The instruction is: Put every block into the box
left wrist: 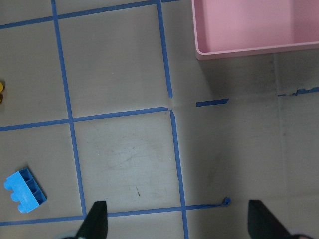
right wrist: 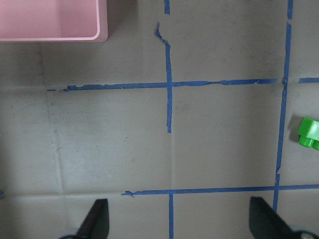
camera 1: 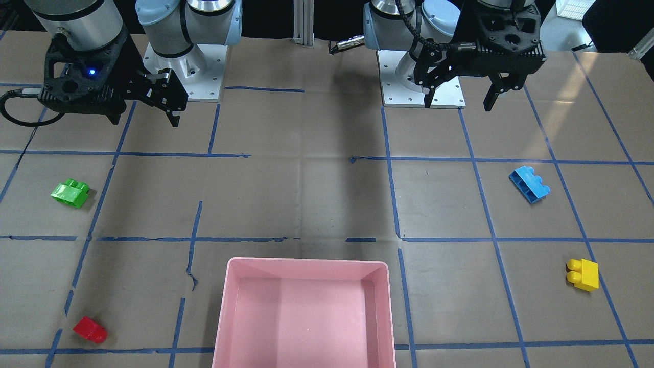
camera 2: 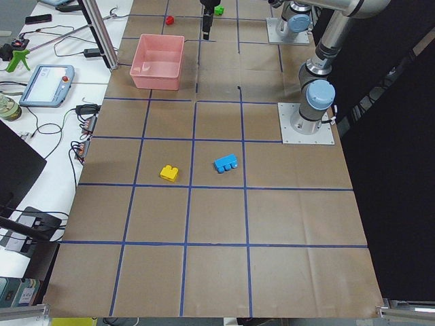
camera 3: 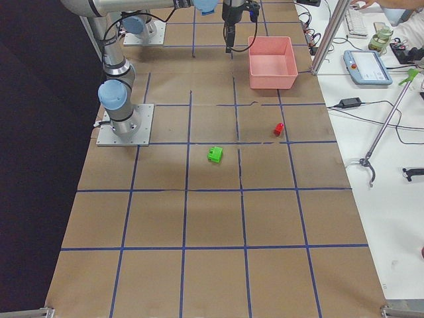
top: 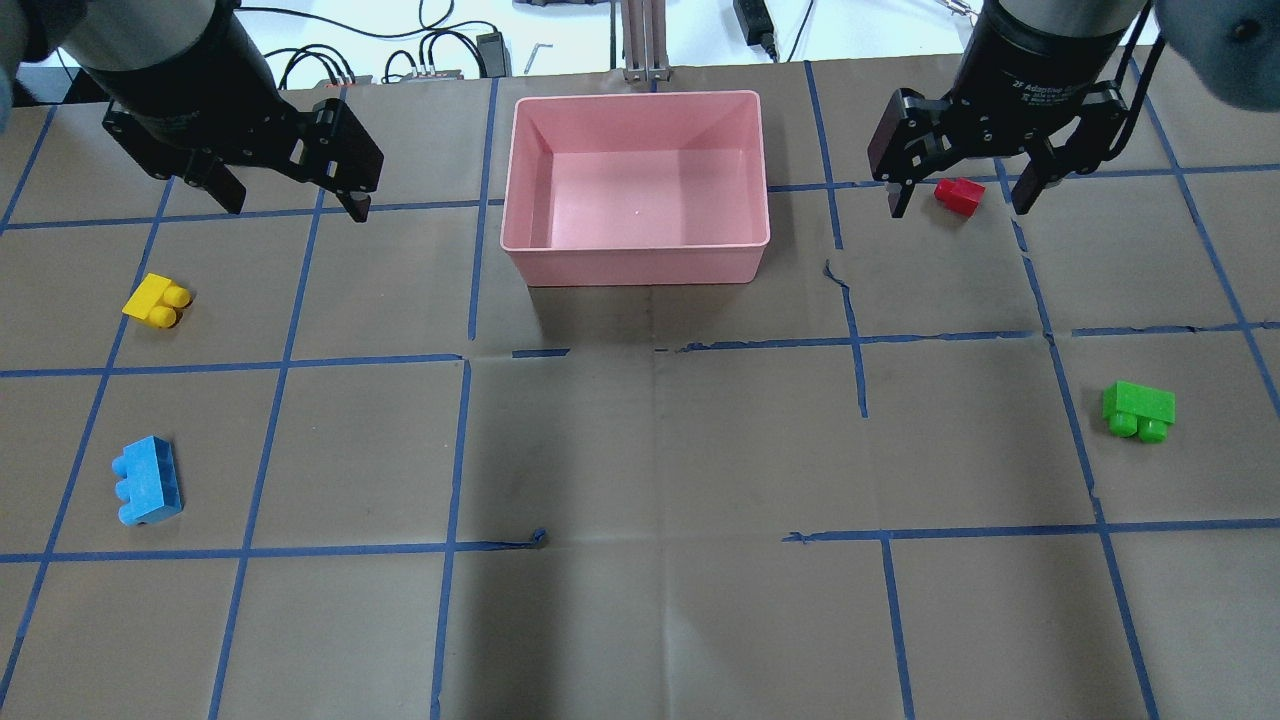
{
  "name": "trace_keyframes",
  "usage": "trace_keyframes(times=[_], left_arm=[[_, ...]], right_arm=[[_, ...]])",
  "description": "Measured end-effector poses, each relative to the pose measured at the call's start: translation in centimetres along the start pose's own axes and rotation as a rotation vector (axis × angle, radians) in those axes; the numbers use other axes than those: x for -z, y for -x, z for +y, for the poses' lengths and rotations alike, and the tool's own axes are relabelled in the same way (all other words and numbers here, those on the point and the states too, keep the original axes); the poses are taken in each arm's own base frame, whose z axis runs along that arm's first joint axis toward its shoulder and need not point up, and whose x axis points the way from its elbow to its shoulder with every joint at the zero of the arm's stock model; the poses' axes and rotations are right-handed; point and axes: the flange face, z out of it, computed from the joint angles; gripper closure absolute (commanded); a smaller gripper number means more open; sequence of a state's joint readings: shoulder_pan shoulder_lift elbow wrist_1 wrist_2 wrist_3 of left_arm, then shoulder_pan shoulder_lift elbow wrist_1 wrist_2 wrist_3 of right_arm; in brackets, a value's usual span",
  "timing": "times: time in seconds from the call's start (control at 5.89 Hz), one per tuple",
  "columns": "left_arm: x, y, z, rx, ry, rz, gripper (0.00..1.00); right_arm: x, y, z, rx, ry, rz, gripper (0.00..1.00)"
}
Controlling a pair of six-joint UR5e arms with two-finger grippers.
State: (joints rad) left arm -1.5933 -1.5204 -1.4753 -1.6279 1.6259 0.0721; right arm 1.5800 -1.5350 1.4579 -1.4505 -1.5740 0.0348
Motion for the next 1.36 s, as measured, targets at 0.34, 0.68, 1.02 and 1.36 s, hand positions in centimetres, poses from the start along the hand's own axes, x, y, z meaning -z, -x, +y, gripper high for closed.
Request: trace_keyframes(times=[0.34, 0.68, 1.02, 1.36], left_arm=[[0.1, 0.1, 0.1, 0.006, -0.002, -0.001, 0.01], [0.5, 0.3, 0.5, 0.012, -0.009, -0.004, 0.01], [1.3, 5.3, 0.9, 0.117, -0.019, -0.015, 0.01], [0.1, 16.1, 1.0, 0.332, 0.007, -0.034, 0.01]], right_arm=[[0.0, 0.0, 0.0, 0.000, -0.001, 0.000, 0.00], [0.0, 0.0, 0.0, -0.001, 0.001, 0.000, 0.00], [0.1, -0.1, 0.3, -0.002, 0.007, -0.003, 0.00], [0.0, -0.1, 0.5, -0.003, 0.023, -0.004, 0.00]])
